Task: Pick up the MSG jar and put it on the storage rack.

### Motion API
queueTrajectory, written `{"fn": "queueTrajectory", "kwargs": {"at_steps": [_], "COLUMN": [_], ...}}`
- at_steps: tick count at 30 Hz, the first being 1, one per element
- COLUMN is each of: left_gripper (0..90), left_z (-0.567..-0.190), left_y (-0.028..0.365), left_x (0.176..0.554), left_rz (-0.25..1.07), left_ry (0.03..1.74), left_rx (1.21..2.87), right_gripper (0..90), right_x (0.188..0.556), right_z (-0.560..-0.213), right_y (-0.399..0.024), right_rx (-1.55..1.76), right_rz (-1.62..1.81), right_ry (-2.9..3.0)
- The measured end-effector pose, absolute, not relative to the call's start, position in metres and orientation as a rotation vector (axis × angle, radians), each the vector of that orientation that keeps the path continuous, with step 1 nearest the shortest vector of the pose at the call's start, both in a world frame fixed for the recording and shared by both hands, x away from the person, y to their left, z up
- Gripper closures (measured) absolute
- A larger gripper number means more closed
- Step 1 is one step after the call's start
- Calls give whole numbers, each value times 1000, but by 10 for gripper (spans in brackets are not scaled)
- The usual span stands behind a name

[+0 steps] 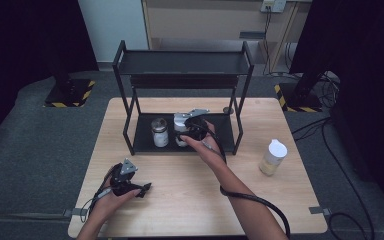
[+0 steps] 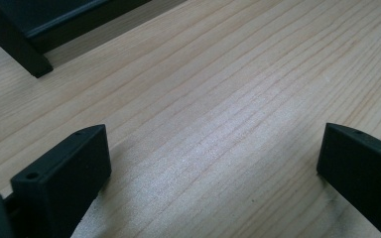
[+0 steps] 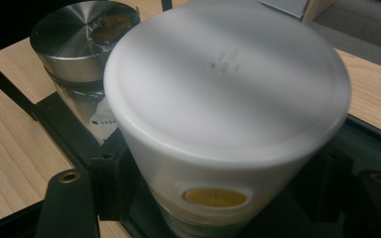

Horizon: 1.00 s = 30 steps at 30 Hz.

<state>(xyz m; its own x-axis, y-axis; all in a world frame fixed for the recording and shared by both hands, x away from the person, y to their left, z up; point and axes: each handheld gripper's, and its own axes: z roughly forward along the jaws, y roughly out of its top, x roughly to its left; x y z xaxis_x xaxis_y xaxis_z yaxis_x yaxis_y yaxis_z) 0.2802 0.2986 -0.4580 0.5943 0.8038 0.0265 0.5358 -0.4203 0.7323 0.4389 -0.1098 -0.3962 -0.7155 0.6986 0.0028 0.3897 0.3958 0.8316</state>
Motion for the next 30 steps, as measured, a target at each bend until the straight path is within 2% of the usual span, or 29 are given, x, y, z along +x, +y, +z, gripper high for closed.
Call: {"fn": "queueTrajectory", "kwargs": {"at_steps": [7, 14, 18, 30], "left_gripper": [0, 0, 0, 0], "left_z": [-458, -458, -458, -458], "left_y": [299, 299, 299, 299], "left_x": [280, 280, 280, 280], "left_rz": [494, 494, 494, 494], "left_ry": [1056, 1056, 1056, 1056], "left_rx": [2125, 2125, 2125, 2125], "right_gripper": [283, 110, 68, 37], "right_x": [440, 441, 439, 427], "right_z": [-396, -396, -397, -396], "right_y": [-112, -114, -117, -129], "right_rx": [943, 949, 952, 934], "right_rz": [1250, 1248, 1253, 1284], "right_ry": [2313, 2323, 2321, 2313]}}
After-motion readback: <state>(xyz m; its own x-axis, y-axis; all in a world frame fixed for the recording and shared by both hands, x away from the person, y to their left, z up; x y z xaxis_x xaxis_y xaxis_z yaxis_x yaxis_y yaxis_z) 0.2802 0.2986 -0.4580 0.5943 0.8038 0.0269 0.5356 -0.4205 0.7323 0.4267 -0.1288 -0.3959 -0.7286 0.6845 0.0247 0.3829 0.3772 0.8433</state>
